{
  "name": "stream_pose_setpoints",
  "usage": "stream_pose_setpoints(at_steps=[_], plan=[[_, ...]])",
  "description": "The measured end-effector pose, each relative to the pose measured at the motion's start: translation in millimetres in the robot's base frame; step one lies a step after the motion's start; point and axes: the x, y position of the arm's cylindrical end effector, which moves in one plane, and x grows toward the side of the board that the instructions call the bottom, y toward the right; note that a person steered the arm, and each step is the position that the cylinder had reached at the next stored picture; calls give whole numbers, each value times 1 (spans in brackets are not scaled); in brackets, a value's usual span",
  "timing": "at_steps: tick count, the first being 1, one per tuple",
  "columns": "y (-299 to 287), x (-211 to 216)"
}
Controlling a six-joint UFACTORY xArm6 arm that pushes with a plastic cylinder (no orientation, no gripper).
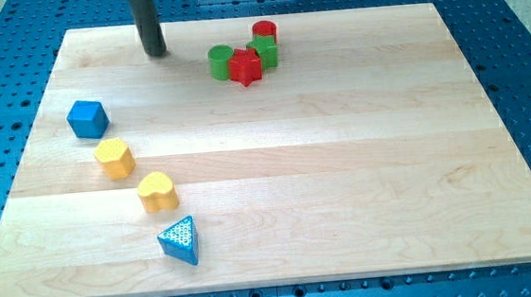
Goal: Separate the red star from the green blocks
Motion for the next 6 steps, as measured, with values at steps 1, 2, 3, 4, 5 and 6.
stream_pose_setpoints(at_steps=[1,2,3,4,5,6], plan=[[73,11],[138,36],[138,114],[132,137],[81,155],[78,179]])
